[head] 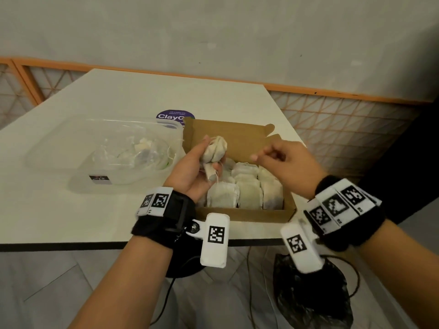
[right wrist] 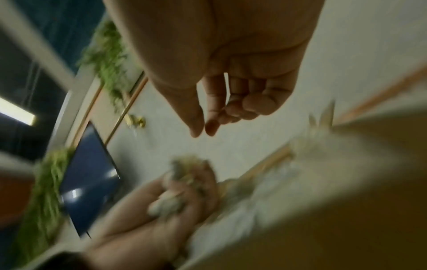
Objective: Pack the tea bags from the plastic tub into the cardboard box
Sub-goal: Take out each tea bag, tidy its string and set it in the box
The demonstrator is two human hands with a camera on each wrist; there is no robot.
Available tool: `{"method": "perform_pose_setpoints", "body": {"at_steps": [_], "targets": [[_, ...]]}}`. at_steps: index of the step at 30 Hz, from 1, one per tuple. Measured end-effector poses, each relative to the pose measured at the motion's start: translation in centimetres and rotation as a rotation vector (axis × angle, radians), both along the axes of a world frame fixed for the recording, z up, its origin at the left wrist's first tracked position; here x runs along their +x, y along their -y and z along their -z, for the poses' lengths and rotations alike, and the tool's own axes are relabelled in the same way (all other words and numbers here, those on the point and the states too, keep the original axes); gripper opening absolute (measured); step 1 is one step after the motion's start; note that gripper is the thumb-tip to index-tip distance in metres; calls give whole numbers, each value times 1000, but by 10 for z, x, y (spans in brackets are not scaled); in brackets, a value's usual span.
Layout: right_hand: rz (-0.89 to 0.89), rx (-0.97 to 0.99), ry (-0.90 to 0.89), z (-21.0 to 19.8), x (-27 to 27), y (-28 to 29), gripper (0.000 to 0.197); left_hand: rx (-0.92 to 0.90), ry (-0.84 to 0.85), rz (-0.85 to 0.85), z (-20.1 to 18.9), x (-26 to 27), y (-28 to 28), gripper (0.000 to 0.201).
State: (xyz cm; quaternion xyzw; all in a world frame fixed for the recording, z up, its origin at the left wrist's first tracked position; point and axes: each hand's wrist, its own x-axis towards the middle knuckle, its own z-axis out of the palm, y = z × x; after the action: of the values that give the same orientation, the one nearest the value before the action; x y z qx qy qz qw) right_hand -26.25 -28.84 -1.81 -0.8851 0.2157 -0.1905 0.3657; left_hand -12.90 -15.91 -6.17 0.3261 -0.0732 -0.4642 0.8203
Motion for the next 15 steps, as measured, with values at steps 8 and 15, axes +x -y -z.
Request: {"method": "perform_pose_setpoints", "body": {"at_steps": [8,15], "targets": [[62,532,310,41,23,-46,24,119,232,34,0,-9,3,23],[123,710,486,44,20,-35,7,114,341,162,2,-13,2,31]]}}
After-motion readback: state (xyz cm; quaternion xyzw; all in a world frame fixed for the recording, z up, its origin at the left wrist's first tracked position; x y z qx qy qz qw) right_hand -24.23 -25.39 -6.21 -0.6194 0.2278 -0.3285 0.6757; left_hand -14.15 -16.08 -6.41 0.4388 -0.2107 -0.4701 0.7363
